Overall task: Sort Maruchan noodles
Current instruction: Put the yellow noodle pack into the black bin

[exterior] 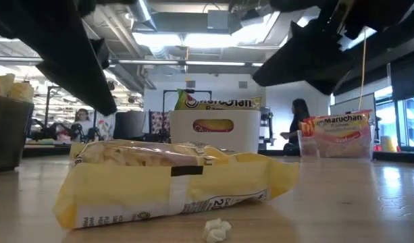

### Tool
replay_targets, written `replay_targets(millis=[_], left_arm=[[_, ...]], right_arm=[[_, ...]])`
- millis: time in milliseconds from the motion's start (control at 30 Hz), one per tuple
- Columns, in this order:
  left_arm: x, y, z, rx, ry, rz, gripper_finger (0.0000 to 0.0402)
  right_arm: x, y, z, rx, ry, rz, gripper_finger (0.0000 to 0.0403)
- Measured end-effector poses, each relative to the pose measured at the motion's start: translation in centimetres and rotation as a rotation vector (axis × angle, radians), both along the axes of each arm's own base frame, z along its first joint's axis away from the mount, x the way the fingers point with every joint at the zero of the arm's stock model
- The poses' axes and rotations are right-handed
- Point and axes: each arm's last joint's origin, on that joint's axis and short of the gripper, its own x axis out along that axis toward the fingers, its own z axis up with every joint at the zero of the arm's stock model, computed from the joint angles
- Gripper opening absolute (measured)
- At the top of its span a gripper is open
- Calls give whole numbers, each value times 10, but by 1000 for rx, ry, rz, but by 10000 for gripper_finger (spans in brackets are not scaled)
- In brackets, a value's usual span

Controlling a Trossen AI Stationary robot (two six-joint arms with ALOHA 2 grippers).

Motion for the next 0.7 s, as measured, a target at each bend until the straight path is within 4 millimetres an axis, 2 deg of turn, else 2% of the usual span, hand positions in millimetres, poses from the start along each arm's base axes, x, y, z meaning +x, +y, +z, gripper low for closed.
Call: replay_targets(millis=[167, 333, 500, 700], left_arm=[[-1, -14, -6, 22, -70, 7, 214], [2, -22, -33, 69, -48, 5, 214], [5, -28, -48, 70, -41, 10, 214], [3, -31, -52, 88, -55, 7, 214]], right_arm=[[4, -14, 0, 74, 59, -129, 237], [16, -29, -23, 113, 142, -200, 237], [25, -34, -37, 183, 184, -211, 237], [33, -39, -47, 260, 192, -217, 237]])
